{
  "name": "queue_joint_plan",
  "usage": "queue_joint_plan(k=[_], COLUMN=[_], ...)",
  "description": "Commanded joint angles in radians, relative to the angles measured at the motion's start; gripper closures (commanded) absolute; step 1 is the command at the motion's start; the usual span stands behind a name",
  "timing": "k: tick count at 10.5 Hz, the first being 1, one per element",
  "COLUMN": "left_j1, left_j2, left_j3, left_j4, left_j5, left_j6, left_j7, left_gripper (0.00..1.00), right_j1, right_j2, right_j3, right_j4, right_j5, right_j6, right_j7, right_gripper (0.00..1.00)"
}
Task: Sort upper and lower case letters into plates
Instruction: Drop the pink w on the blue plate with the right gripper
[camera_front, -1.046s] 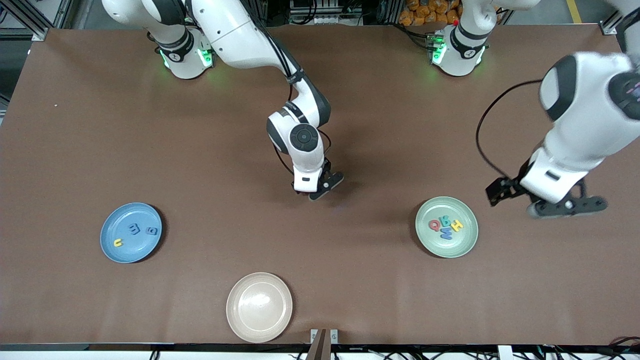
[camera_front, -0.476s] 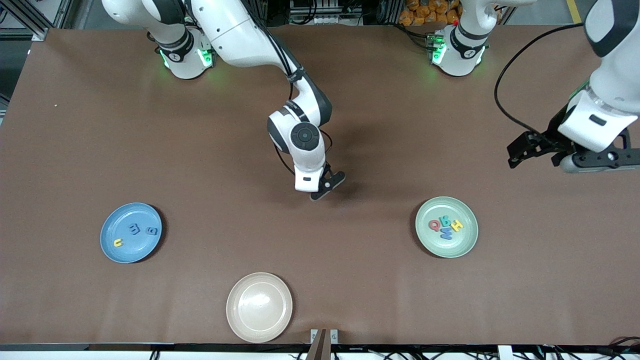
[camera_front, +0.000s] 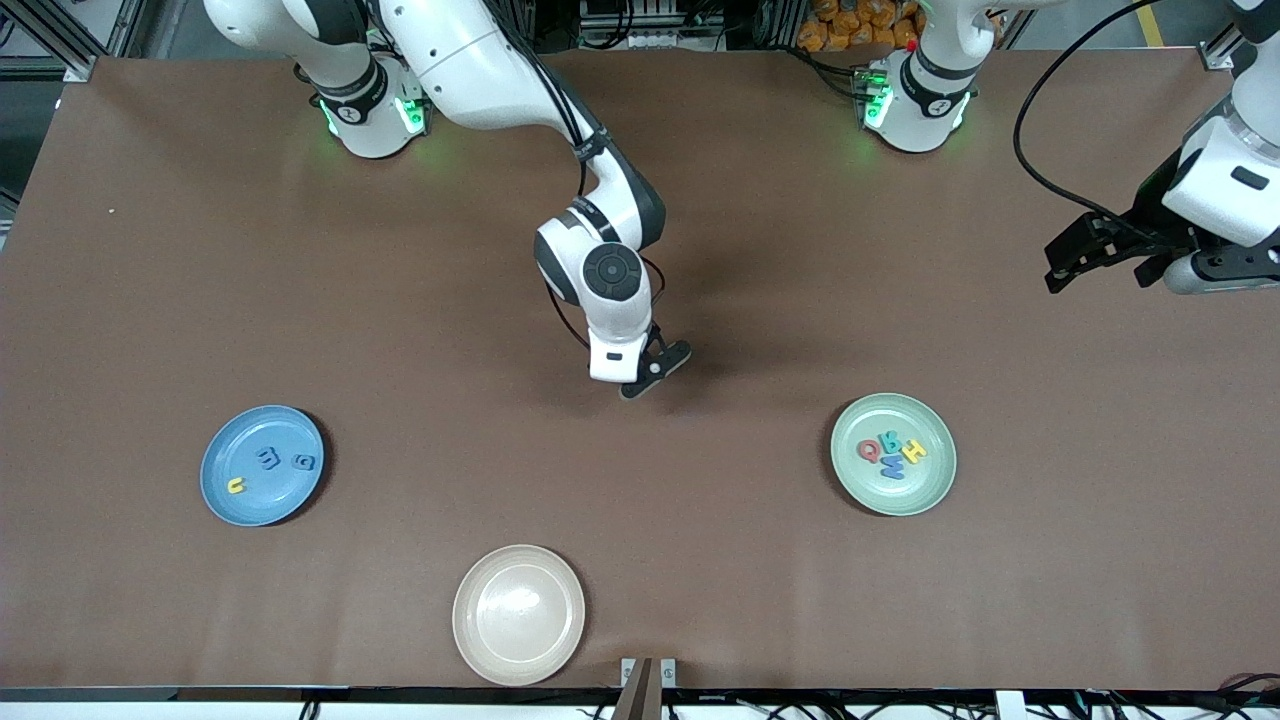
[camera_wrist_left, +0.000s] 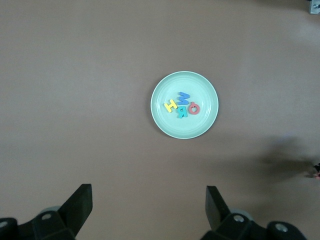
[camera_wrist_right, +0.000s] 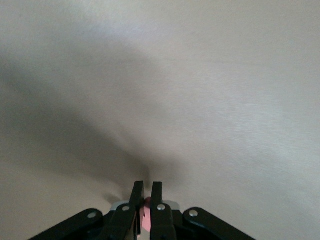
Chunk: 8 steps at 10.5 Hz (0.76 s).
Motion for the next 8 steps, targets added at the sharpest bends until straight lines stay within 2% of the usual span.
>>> queue_joint_plan(k=[1,3,7,8], left_j1=[0.014,0.008,-0.005,-0.008], left_j2=[-0.015,-0.015,-0.012,-0.012], left_j3=[-0.018,-0.016,-0.019,-0.019], left_j4=[-0.015,-0.01,0.021,0.021], left_j5=[0.025,0.026,0.028,0.026], left_j6=[-0.023,-0.038,-0.106,-0.106], left_j7=[0.033,0.049,0.049,0.05], left_gripper=[0.0,0.0,0.0,0.0], right_j1=[0.0,-0.046,-0.255,-0.282], right_j2=[-0.059,-0.1,-0.139,-0.136], right_j3=[-0.055,-0.116,-0.133,-0.177], right_j4=[-0.009,-0.018,-0.022,-0.022], right_j5=[0.023,0.021,0.006,0.006], right_j6=[-0.061,-0.133,-0.167,-0.167], right_j7=[0.005,0.008,-0.014,-0.014], right_gripper=[1.0,1.0,1.0,1.0])
